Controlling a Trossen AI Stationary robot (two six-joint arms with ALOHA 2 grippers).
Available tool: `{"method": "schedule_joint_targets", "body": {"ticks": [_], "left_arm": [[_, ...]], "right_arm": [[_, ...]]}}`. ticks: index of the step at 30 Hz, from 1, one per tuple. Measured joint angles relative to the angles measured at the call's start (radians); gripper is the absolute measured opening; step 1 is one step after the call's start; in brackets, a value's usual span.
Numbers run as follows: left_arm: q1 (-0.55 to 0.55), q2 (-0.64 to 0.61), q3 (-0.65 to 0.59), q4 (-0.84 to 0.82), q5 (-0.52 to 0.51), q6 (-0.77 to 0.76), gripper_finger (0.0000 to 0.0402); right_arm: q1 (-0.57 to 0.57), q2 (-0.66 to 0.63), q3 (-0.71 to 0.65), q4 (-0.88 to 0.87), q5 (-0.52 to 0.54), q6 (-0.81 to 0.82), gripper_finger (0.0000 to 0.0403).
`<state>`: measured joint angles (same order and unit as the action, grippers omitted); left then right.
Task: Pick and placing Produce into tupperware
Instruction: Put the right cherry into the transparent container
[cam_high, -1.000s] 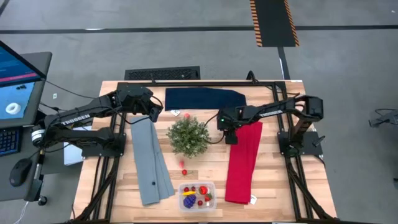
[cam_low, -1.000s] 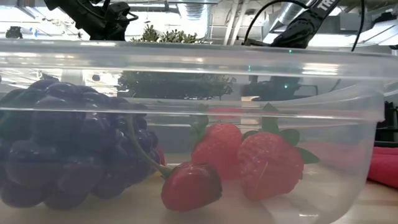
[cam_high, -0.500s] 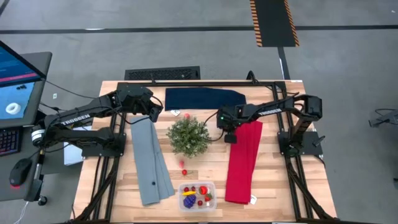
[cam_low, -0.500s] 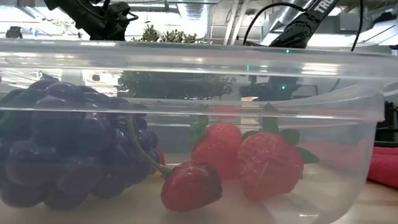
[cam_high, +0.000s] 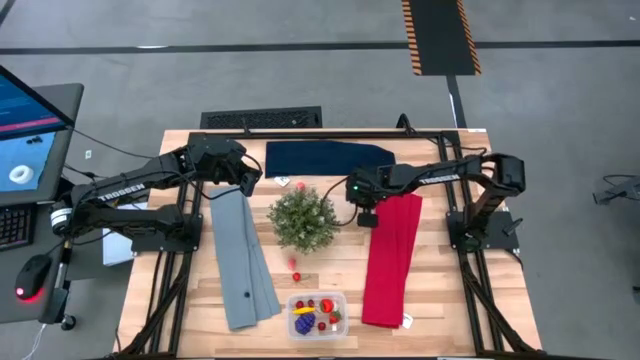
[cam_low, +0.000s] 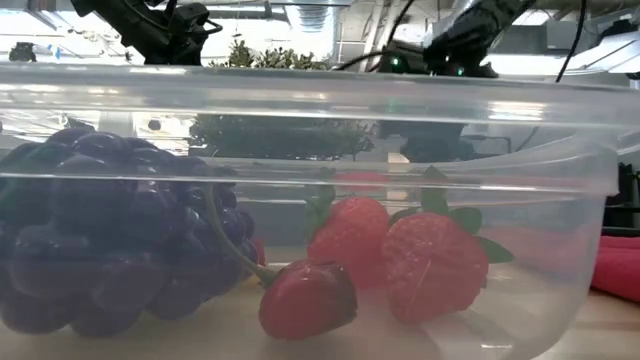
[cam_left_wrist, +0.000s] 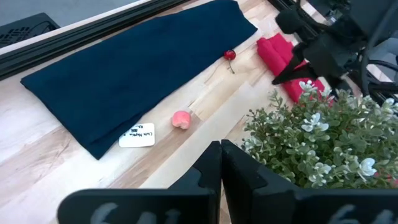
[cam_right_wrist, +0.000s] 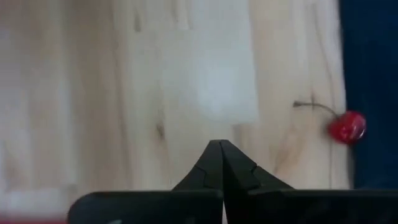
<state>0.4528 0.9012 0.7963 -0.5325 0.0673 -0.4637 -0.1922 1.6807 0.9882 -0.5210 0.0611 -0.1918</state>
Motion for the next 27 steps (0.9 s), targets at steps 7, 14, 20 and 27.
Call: {"method": "schedule_joint_targets", "body": {"ticks": [7, 14, 20, 27], "left_arm": [[0.000, 0.000, 0.000, -0.001, 0.000, 0.000, 0.0000], [0.000, 0.000, 0.000, -0.001, 0.000, 0.000, 0.0000], [0.000, 0.000, 0.000, 0.000, 0.000, 0.000, 0.0000], [0.000, 0.000, 0.000, 0.000, 0.000, 0.000, 0.0000]], "right_arm": [[0.074, -0.048, 0.064, -0.073, 0.043, 0.059, 0.0011], [0.134, -0.121, 0.129, -0.172, 0.127, 0.110, 0.0011], [0.207, -0.231, 0.147, -0.176, 0.165, 0.176, 0.0011], [0.213, -0.250, 0.147, -0.184, 0.134, 0.262, 0.0017]]}}
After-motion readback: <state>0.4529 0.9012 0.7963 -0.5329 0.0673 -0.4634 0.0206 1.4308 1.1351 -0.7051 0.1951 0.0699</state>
